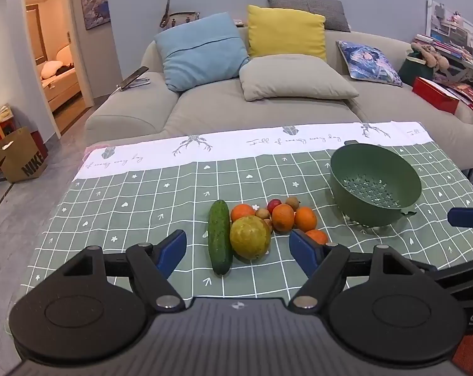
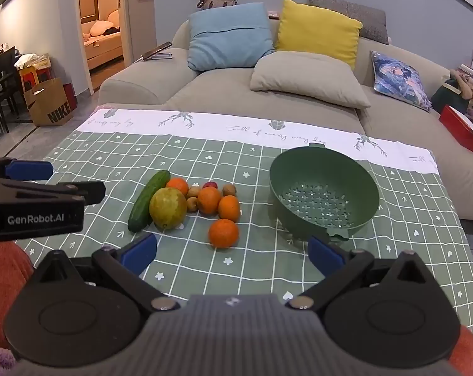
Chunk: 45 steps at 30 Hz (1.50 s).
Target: Organize fruits
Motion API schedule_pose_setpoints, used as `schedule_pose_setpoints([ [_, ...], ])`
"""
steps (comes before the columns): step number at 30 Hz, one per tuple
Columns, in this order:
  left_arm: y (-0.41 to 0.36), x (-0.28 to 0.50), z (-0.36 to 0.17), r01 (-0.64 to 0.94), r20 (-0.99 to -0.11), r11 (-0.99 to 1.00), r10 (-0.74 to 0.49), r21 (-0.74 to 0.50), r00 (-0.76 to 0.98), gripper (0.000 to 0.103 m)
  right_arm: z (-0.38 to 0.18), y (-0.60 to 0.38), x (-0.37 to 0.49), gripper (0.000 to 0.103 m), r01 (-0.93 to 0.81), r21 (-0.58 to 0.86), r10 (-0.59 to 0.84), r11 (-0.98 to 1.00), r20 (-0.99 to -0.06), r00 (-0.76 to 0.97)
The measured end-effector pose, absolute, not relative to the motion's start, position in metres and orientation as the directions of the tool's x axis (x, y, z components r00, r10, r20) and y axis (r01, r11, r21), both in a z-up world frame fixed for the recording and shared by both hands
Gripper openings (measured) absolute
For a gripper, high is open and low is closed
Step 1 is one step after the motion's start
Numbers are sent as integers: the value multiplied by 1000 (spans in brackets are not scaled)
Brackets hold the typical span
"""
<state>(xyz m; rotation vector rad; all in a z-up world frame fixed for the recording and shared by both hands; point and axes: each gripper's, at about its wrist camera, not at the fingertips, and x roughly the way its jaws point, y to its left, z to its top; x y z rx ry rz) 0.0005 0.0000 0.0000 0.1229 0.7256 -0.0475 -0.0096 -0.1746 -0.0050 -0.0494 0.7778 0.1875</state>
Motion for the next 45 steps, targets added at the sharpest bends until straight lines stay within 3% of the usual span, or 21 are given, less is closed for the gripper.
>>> schedule_pose_setpoints([
  [4,7,1,2,88,-668,995,-30,54,744,83,-5,-174,-9,98,-185,23,148,982,-702,696],
  [45,3,0,-3,89,-681,994,-17,71,732,81,-13,-172,-7,99,-181,26,144,983,-720,678],
])
